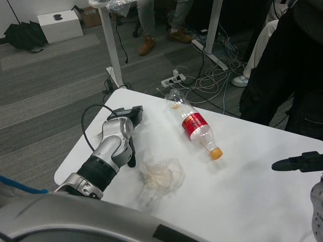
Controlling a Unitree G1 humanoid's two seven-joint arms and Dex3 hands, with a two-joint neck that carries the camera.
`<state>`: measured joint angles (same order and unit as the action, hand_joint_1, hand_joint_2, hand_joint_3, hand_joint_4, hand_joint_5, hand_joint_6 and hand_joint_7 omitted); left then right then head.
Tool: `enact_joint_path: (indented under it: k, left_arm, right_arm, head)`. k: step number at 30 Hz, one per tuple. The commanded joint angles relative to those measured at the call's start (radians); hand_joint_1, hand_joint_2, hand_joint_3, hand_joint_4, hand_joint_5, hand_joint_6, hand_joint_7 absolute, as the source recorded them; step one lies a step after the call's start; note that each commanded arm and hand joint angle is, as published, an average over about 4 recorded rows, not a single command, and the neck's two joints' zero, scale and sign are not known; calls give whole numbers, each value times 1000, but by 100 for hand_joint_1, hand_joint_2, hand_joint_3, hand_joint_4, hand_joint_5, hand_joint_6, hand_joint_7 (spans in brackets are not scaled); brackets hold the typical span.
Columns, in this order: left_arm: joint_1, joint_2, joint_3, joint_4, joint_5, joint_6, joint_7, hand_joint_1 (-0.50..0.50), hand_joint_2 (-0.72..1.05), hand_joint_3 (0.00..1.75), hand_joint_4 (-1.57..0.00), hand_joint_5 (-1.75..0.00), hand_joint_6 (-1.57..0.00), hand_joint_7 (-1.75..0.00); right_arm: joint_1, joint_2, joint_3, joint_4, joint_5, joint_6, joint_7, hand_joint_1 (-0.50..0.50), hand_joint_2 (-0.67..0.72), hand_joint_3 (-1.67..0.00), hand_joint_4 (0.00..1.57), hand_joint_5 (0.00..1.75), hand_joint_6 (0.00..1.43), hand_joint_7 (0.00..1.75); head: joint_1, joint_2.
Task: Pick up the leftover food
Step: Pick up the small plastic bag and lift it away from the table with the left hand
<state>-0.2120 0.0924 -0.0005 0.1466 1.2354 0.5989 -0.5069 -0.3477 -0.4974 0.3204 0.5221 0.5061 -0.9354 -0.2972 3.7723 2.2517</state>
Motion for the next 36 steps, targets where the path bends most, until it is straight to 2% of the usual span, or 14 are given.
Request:
enact_joint_path:
  k: [1, 4, 9, 12, 15, 18, 22, 25, 30, 36]
  left_arm:
    - [41, 0, -8, -10, -4, 4, -19, -35, 60, 9, 0, -49, 0, -14]
    - [50, 6, -10, -44, -11, 4, -19, -37, 60, 9, 0, -41, 0, -14]
    - [64, 21, -17, -118, -37, 2, -25, -42, 60, 9, 0, -41, 0, -14]
    - [65, 31, -20, -163, -52, 2, -43, -47, 67, 9, 0, -41, 0, -14]
    - [71, 41, -22, -206, -58, 2, -59, -49, 69, 15, -5, -46, 0, -17]
    - [85, 50, -20, -242, -62, 2, -74, -50, 69, 20, -13, -62, 0, -23]
    - [108, 55, 0, -279, -60, 3, -82, -50, 83, 31, -40, -98, -2, -37]
    - [123, 59, 16, -297, -57, 4, -85, -50, 89, 39, -48, -108, -7, -47]
    - [148, 80, 37, -295, -15, 5, -140, -50, 96, 46, -52, -139, -29, -82]
    - [190, 92, 64, -260, 1, 6, -188, -50, 96, 52, -49, -154, -34, -98]
  right_arm:
    - [14, -10, 6, -11, 4, -3, 3, -46, 72, 0, 0, 0, 0, 0]
    - [16, -11, 6, -15, 6, -3, 3, -46, 72, 0, 0, 0, 0, 0]
    - [21, -12, 6, -22, 7, -3, 4, -46, 72, 0, 0, 0, 0, 0]
    - [23, -12, 6, -24, 8, -3, 4, -46, 72, 0, 0, 0, 0, 0]
    - [26, -12, 6, -28, 8, -3, 5, -46, 72, 0, 0, 0, 0, 0]
    - [31, -11, 5, -32, 10, -3, 6, -46, 72, 0, 0, 0, 0, 0]
    - [37, -10, 3, -35, 13, -3, 6, -46, 72, 0, 0, 0, 0, 0]
    - [38, -10, 4, -36, 14, -3, 6, -46, 72, 0, 0, 0, 0, 0]
    - [39, -10, 6, -38, 14, -3, 6, -46, 72, 0, 0, 0, 0, 0]
    - [45, -10, 6, -44, 15, -3, 7, -46, 72, 0, 0, 0, 0, 0]
  head:
    - [1, 4]
    - [3, 9]
    - [12, 11]
    - [10, 13]
    - [8, 12]
    - [6, 10]
    - [13, 10]
    - [17, 13]
    - [17, 13]
    - [21, 2]
